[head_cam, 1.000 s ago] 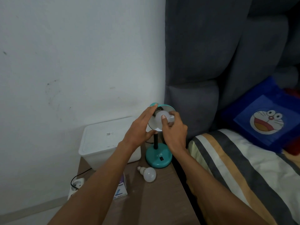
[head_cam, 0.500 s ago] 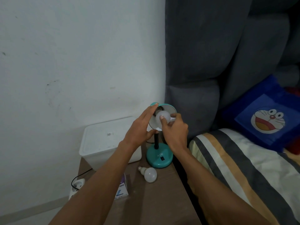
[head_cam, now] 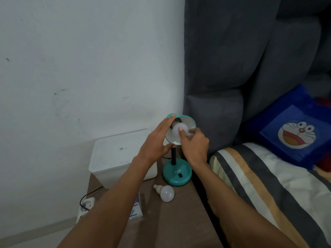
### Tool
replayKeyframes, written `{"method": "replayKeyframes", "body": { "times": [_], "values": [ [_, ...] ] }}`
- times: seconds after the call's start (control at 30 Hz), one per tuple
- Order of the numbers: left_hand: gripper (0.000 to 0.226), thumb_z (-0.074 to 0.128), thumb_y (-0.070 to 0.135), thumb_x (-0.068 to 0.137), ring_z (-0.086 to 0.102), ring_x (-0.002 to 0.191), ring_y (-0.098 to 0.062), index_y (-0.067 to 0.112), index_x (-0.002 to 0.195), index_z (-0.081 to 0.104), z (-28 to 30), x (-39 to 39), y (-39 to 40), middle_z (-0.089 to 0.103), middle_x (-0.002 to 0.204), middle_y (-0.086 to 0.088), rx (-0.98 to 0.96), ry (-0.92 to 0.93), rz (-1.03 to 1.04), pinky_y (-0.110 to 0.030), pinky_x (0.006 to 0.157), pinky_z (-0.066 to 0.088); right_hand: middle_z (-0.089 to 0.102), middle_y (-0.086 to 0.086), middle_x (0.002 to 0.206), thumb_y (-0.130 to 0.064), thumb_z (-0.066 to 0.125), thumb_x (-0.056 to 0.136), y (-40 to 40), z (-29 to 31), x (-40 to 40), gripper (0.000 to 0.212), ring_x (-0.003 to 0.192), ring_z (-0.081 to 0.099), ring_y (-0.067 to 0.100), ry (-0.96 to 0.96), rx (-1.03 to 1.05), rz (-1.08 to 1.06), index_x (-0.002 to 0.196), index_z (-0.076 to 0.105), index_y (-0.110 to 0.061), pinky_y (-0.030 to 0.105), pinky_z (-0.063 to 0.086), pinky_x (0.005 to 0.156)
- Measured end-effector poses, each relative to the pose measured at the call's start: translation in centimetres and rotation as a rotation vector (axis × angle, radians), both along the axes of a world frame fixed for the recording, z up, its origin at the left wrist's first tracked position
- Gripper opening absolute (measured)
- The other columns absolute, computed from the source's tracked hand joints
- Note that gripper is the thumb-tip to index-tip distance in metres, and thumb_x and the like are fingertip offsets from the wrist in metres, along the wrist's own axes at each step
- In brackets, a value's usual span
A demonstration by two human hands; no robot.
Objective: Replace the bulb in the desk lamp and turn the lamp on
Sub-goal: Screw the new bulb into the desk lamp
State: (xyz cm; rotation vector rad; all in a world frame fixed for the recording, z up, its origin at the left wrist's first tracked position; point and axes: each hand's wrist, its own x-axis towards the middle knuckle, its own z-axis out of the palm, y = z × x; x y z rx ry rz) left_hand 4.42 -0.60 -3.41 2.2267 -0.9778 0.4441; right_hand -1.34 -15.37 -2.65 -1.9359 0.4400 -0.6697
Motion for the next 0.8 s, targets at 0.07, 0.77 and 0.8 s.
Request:
{"method": "replayKeyframes", "body": {
  "times": [0.07, 0.77, 0.8],
  "values": [
    [0.095, 0.083, 0.019, 0.086, 0.034, 0.152, -0.014, 0.020, 0.162, 0.026, 0.19, -0.23, -0.17, 0.033, 0.167, 0.001, -0.009, 0.010, -0.012, -0.016, 0.120, 0.028, 0.069, 0.008, 0.108, -0.054, 0.062, 0.089, -0.18, 0.02, 0.04, 0.047, 0.090, 0.061, 0.016, 0.038, 0.035, -0.034, 0.113, 0.061, -0.013, 0.022, 0.040, 0.070],
    [0.094, 0.083, 0.016, 0.085, 0.037, 0.151, -0.019, 0.014, 0.161, 0.028, 0.59, -0.63, -0.07, 0.035, 0.166, -0.003, -0.023, 0.028, -0.003, -0.032, 0.122, 0.036, 0.056, 0.006, 0.121, -0.035, 0.078, 0.081, 0.26, 0.38, -0.03, 0.048, 0.099, 0.060, 0.022, -0.094, -0.267, 0.140, 0.122, 0.056, -0.021, 0.034, 0.055, 0.080],
    [0.094, 0.083, 0.015, 0.085, 0.036, 0.152, -0.018, 0.014, 0.161, 0.028, 0.58, -0.65, 0.03, 0.035, 0.166, -0.003, -0.022, 0.030, -0.001, -0.031, 0.123, 0.035, 0.059, 0.006, 0.119, -0.035, 0.079, 0.081, 0.12, 0.33, 0.04, 0.049, 0.096, 0.062, 0.022, -0.076, -0.244, 0.140, 0.122, 0.056, -0.020, 0.034, 0.056, 0.078]
  ]
}}
